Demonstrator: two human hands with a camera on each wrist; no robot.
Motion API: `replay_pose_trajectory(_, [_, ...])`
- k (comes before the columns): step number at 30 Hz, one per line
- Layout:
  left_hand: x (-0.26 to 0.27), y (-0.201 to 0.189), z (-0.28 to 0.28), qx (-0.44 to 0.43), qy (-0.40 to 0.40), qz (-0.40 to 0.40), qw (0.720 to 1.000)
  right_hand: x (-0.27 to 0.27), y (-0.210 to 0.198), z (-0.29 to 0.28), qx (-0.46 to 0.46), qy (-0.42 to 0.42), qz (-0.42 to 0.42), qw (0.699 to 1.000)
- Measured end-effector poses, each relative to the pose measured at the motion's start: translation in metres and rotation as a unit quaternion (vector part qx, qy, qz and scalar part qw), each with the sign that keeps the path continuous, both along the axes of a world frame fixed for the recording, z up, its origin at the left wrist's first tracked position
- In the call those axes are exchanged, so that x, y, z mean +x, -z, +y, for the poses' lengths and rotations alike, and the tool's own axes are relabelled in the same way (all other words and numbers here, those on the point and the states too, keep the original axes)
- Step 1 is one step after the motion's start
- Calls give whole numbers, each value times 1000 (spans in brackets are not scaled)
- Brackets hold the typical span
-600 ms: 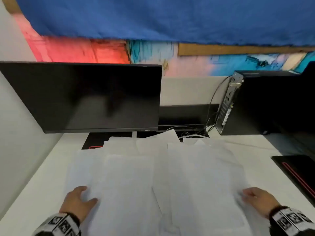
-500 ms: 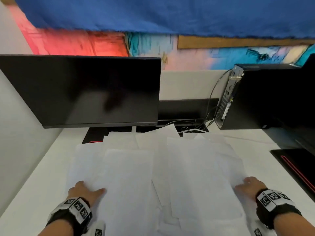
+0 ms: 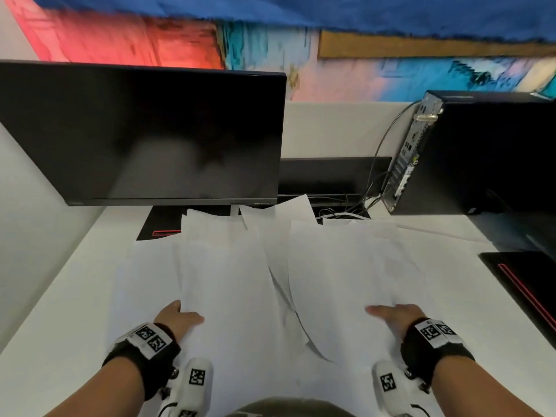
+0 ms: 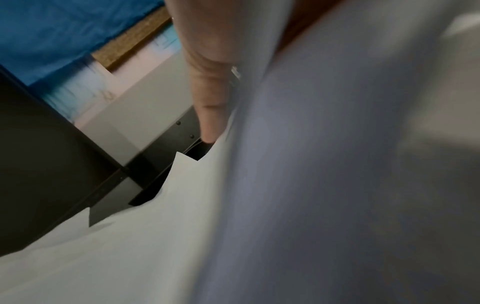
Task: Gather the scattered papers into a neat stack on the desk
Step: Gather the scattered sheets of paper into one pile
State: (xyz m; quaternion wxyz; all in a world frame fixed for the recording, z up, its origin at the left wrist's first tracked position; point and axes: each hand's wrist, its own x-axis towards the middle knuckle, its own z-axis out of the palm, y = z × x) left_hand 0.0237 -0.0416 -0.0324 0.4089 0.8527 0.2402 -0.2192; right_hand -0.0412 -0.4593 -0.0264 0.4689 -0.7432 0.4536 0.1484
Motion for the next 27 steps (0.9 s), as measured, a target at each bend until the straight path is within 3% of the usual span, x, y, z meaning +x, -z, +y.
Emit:
replay_pose_trajectory(6, [-3,14,11,-70,-28,-3,997,-1,-3,-9,-22,43,-63,997])
replay_pose_trajectory(8, [-1,20,18,-77,-32,9,996,-3,-7,-8,-27,5,-66,997])
replay_pose_trajectory(12, [-6,18,18,-111,-34,1,993,-4,-29,-9,-146,-78,-68,984])
replay_pose_trajectory(17, [-11,18,10,-87,-55,-44,994,-6,-72,-25,-257,-27,-147,955])
replay_pose_trajectory(21, [-11,13,5,-78,-57,-55,994,-3,-88,-37,-250,30,-161,954])
replay_pose_trajectory(27, [-15,7,2,-76,-50,-57,994,8,-101,-32,-243,41,-123,961])
